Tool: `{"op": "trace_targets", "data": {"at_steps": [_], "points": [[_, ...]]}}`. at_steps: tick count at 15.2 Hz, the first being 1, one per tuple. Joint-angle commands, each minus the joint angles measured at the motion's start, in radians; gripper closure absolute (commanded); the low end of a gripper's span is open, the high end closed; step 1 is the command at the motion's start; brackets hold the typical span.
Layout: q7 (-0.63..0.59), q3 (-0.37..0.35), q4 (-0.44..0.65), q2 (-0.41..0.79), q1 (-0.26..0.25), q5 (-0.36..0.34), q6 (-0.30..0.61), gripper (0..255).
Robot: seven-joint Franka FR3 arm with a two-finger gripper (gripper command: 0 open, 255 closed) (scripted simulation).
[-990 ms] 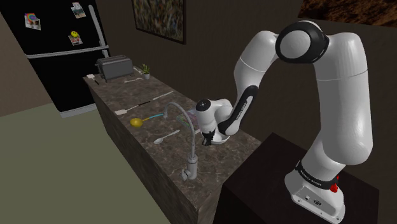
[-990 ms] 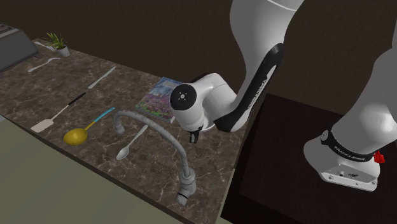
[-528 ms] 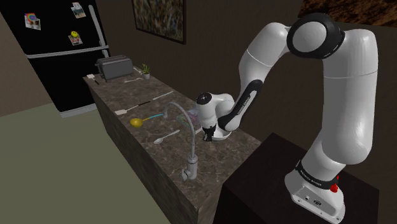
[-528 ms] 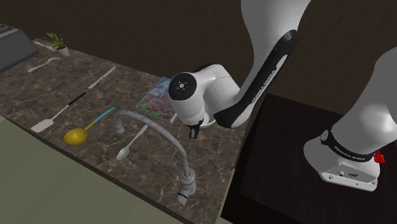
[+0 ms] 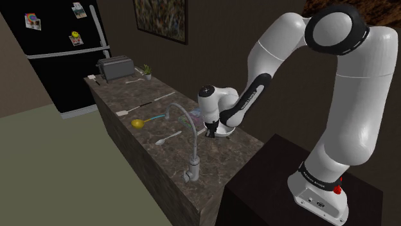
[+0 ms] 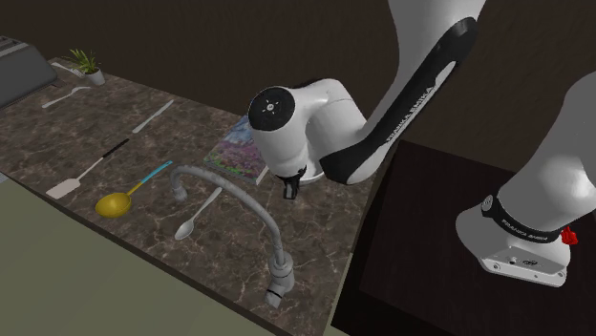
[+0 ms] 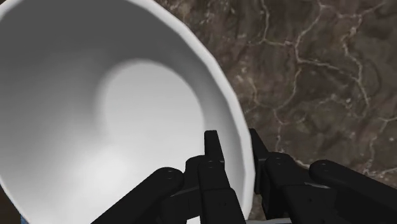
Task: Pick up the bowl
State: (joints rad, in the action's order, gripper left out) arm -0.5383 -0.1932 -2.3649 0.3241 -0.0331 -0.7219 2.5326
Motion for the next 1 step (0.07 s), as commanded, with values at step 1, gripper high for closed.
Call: {"op": "trace_targets", "data": {"at_steps": [1], "points": [[0.007, -0.003, 0.000, -0.007, 0.002, 0.008, -0.005, 255]]}}
